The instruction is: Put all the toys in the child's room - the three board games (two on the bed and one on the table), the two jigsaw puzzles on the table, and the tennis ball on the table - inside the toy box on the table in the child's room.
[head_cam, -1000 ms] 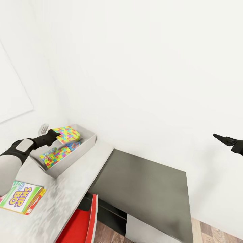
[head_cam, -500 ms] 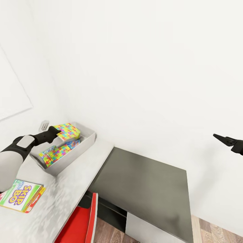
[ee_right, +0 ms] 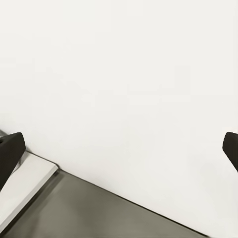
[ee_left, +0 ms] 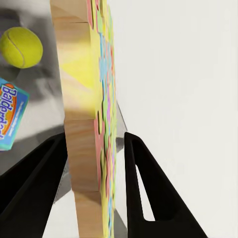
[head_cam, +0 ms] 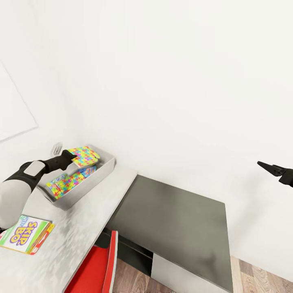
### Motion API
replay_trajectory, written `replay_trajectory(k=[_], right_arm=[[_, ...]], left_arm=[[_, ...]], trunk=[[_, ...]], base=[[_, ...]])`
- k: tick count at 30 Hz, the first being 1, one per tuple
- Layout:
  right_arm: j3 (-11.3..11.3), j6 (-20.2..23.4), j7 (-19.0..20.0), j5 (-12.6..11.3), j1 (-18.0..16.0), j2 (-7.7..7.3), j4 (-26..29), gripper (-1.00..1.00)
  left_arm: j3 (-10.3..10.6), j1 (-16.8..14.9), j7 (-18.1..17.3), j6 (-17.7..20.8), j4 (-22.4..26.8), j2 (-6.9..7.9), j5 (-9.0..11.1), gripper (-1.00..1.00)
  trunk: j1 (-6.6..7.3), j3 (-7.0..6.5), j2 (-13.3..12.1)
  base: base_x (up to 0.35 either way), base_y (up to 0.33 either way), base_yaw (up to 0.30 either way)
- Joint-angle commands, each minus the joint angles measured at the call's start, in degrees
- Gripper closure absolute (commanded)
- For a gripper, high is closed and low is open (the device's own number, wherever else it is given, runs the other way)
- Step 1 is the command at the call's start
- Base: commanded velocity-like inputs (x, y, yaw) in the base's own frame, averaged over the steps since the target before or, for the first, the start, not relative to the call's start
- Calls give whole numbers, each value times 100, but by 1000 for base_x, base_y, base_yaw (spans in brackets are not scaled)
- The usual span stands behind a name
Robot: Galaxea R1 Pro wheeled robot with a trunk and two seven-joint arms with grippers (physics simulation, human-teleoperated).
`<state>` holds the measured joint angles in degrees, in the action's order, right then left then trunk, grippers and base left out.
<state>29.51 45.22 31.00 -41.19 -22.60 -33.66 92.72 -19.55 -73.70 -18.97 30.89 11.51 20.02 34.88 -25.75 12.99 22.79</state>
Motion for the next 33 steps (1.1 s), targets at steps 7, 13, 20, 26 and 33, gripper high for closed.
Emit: replay_trajectory(k=[7,13,20,26,33], right_arm=[[10,39,12,-11,-7,-1,1,-100],[10,39,12,-11,-7,-1,1,-100],[10,39,12,-11,-7,-1,1,-100],[16,39,14,-11,-7,-1,1,-100],[19,39,15,-11,-7,-1,1,-100]], left_arm=[[-31,-4,-6,40,0,5,12,100],[-31,-4,-16,43,0,-11,26,100],[-31,-4,-27,48,0,8,24,100],[-36,-4,-28,43,0,11,19,100],[-33,-3,-28,40,0,11,12,100]], trunk=[[-3,74,12],[-3,127,12],[-3,189,12],[-3,242,12],[-3,304,12]], base=[[0,0,0],[0,0,0],[0,0,0],[0,0,0],[0,0,0]])
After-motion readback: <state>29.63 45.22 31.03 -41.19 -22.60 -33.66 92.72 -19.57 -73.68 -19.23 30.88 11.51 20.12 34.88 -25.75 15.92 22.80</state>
